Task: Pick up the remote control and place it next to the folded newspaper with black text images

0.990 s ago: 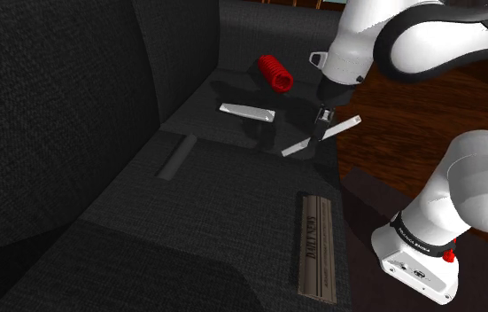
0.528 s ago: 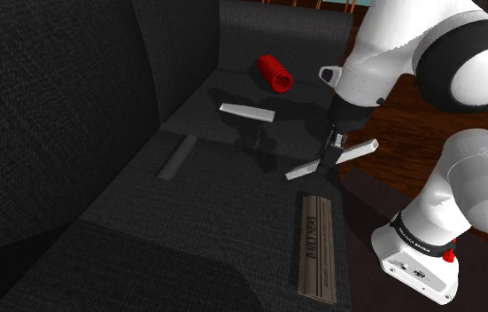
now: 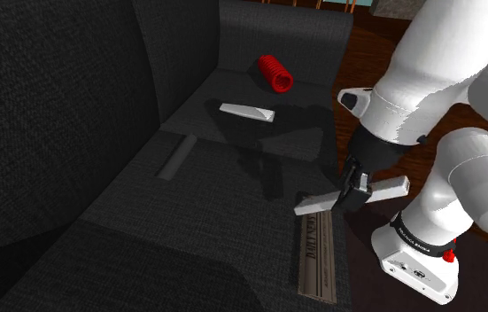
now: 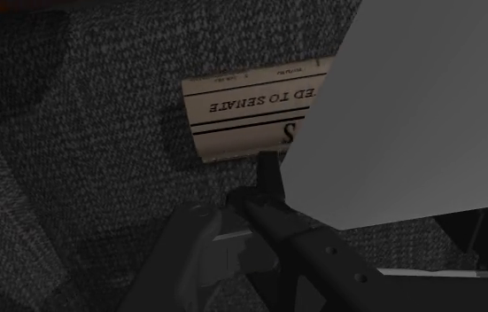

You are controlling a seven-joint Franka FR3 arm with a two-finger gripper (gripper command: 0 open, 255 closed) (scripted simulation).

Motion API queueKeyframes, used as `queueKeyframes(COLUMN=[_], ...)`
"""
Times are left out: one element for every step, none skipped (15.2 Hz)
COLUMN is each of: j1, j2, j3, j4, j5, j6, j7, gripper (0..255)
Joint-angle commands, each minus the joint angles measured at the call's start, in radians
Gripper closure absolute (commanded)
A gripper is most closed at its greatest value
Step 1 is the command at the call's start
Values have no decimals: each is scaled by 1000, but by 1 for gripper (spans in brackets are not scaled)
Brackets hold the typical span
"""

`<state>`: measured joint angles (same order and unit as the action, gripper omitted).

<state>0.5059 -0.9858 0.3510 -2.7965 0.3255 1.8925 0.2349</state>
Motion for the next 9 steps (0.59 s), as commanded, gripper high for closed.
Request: queueKeyframes(j1=[33, 48, 62, 75, 87, 97, 106, 113, 119], j2=[4, 6, 10, 15, 22, 31, 41, 52, 64], j3=[54, 79, 104, 130, 155, 181, 207, 232, 258], j4=[11, 19, 29, 40, 52, 66, 80, 96, 113], j5=[42, 60, 78, 96, 113, 129, 144, 159, 172], j6=[0, -2, -4, -4, -4, -3, -2, -1, 2], j7=[58, 85, 112, 139, 166, 192, 218, 244, 270], gripper=[255, 255, 255, 255, 255, 255, 255, 255, 255])
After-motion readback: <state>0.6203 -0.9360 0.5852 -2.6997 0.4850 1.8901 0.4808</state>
